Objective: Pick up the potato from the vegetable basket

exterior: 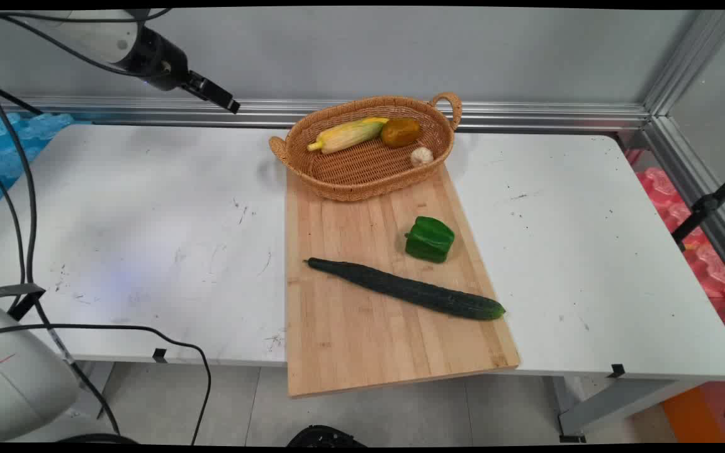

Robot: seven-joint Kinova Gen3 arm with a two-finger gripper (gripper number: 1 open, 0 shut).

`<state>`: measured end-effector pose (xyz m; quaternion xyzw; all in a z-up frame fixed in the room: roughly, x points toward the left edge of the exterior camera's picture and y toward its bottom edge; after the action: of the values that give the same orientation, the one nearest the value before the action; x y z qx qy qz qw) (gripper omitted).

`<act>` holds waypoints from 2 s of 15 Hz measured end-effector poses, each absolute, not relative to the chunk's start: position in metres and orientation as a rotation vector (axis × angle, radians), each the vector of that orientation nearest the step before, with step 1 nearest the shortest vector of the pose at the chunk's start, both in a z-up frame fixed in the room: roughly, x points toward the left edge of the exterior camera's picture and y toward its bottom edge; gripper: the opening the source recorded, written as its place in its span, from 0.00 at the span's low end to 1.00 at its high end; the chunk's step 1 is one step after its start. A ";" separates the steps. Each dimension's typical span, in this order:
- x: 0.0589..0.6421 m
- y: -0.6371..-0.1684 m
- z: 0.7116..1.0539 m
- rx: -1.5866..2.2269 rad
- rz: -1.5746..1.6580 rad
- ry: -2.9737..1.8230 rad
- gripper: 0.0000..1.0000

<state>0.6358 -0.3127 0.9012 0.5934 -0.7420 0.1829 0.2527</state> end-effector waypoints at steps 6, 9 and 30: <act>0.596 -0.340 0.919 1.412 0.464 -2.110 1.00; 0.573 -0.357 0.926 1.339 0.468 -2.151 1.00; 0.406 -0.519 0.869 1.065 0.462 -2.362 1.00</act>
<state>0.4057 -0.5190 0.8692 0.3916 -0.8684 0.1698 0.2523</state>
